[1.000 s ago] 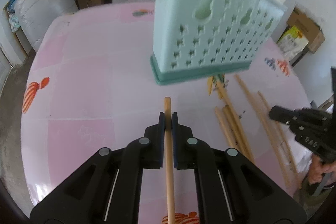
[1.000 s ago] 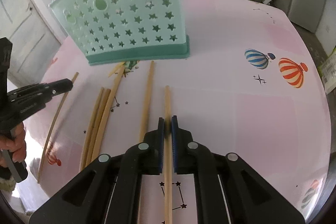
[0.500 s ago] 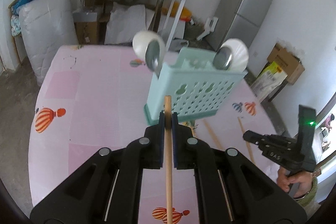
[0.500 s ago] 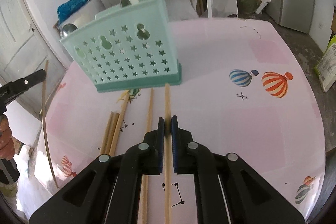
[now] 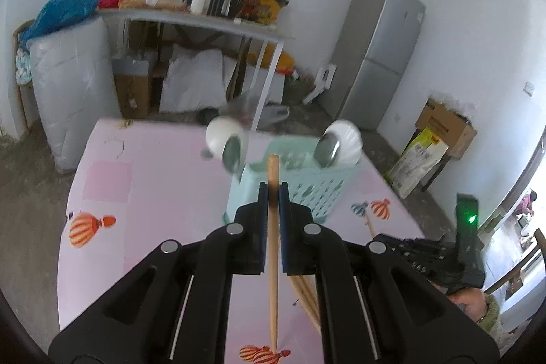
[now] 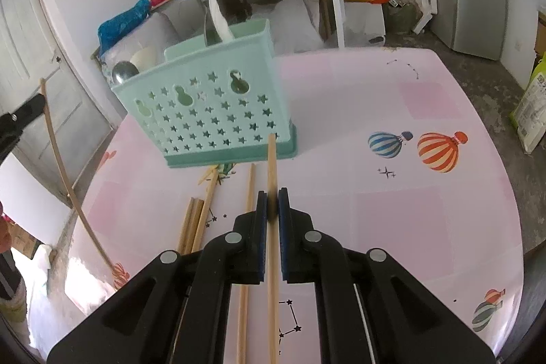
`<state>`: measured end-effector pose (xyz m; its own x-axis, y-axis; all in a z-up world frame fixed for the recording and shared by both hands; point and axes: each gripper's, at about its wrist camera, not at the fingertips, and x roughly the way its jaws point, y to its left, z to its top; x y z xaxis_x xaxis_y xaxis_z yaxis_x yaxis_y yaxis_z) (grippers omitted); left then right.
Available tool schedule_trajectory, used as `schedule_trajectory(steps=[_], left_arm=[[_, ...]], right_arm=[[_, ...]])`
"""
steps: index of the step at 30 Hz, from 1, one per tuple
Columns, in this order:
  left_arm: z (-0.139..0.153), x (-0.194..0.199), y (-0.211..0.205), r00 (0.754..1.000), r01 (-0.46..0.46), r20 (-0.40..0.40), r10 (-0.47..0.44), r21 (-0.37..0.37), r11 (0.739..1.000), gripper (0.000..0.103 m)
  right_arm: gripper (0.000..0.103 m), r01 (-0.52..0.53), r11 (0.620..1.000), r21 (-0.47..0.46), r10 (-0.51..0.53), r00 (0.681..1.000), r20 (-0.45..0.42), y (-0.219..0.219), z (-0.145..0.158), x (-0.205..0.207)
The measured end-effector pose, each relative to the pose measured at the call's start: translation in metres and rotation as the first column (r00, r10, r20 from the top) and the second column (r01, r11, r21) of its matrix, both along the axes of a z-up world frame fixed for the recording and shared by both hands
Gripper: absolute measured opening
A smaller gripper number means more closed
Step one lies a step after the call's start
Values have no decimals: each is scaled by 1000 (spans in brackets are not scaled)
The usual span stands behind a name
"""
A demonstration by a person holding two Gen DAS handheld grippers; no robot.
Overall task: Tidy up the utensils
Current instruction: 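Lift the chopstick upright with the left tool while the right tool lifts its chopstick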
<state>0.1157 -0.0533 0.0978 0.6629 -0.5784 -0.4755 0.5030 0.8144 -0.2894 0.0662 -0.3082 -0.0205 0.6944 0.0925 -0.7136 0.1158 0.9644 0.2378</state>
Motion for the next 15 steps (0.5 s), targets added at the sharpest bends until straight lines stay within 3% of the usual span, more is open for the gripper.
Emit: schedule_trajectory(steps=[9, 15], left_arm=[[83, 9, -5, 985, 74, 166, -45, -178, 981, 4], [124, 34, -24, 951, 45, 308, 38, -259, 965, 4]], right_arm=[[7, 24, 1000, 0, -24, 999, 48, -11, 14, -5], [7, 41, 999, 9, -41, 996, 77, -13, 23, -11]])
